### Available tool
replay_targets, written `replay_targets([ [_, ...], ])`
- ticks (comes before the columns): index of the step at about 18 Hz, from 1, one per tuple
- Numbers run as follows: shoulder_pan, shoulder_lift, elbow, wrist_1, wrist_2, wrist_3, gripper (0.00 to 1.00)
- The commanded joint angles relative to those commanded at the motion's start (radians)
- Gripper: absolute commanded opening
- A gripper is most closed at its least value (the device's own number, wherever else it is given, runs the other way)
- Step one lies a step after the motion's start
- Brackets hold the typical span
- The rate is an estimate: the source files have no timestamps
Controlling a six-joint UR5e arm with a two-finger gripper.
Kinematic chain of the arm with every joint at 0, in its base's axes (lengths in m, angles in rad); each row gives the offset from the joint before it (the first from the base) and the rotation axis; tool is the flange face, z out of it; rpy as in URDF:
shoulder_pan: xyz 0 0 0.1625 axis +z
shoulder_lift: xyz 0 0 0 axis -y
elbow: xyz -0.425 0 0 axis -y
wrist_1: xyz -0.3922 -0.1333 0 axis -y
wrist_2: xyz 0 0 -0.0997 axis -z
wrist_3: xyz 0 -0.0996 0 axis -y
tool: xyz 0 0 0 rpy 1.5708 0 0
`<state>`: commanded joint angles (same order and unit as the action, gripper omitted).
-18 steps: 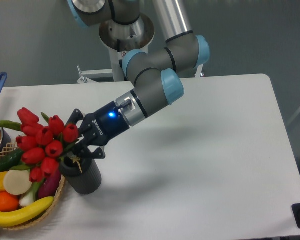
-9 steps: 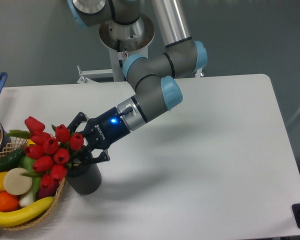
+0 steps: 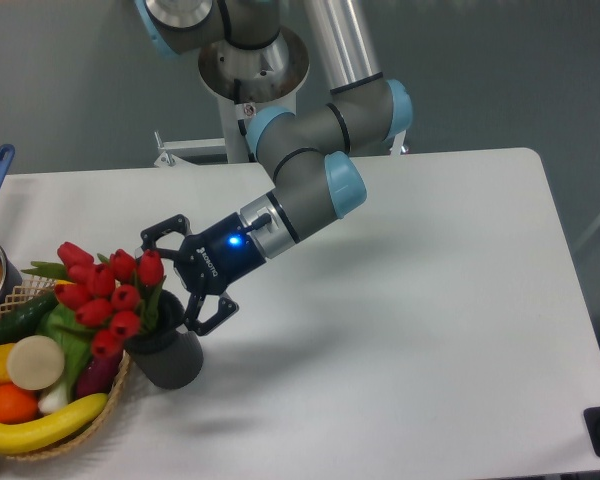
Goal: Insert the flowers into the vase
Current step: 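Open the gripper to release the tulips in the vase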
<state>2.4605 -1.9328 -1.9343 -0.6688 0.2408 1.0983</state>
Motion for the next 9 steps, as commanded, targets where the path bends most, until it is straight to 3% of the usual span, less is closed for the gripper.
replay_targets([
  [9,0.066,0.051,-0.041,0.002,0.000,0.003,1.00],
])
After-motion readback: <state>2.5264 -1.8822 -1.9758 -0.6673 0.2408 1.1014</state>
